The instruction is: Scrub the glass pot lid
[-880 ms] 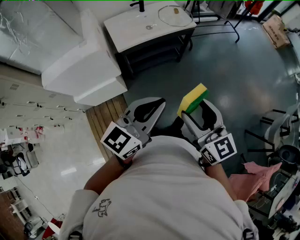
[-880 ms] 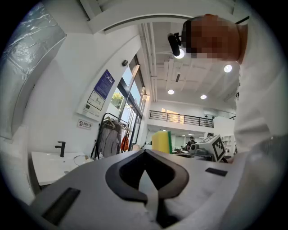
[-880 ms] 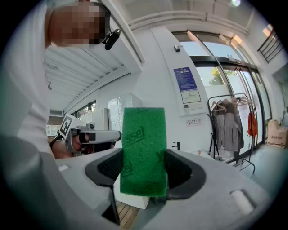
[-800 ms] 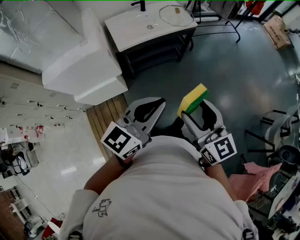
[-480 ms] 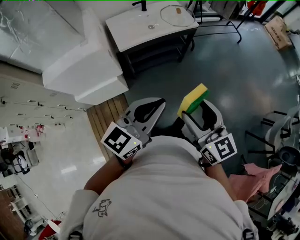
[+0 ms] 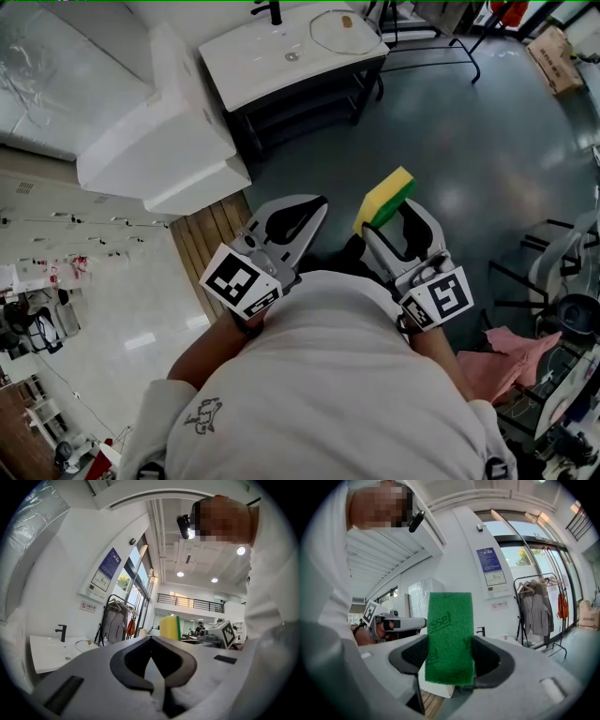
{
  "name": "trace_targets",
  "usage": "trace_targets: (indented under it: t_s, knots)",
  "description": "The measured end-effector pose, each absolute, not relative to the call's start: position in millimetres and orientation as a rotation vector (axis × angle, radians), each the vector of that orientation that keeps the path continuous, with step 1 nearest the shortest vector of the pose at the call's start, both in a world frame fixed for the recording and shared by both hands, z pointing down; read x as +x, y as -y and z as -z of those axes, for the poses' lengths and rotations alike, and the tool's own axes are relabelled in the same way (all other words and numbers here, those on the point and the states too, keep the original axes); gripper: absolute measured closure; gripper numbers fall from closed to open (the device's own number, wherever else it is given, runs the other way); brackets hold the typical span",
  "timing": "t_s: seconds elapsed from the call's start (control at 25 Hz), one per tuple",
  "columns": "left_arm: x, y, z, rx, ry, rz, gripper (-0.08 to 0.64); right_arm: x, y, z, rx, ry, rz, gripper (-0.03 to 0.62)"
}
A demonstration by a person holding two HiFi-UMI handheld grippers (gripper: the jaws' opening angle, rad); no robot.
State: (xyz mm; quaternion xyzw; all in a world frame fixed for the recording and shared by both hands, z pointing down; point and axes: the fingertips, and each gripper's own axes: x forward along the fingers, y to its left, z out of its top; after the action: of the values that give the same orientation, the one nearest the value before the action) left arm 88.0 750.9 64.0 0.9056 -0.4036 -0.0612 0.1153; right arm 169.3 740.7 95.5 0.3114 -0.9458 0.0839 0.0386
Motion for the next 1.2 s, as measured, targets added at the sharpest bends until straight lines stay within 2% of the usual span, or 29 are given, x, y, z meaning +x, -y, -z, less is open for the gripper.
trace_targets:
  t_s: [0.36, 0.84, 1.2]
  knots:
    - [146, -675, -63, 2.655, 1.194, 0.158, 0.561, 229, -663, -94, 0.956, 2.918, -0.260, 0.304]
    - [249, -567, -67, 2.639, 1.217, 0.160, 0.561, 345, -550, -96, 0.976, 2.919, -0.276, 0.302]
    - [258, -527, -78, 2.613, 1.234, 0.149, 0.561, 362, -513, -111, 0.977, 2.911, -0.320, 0.302]
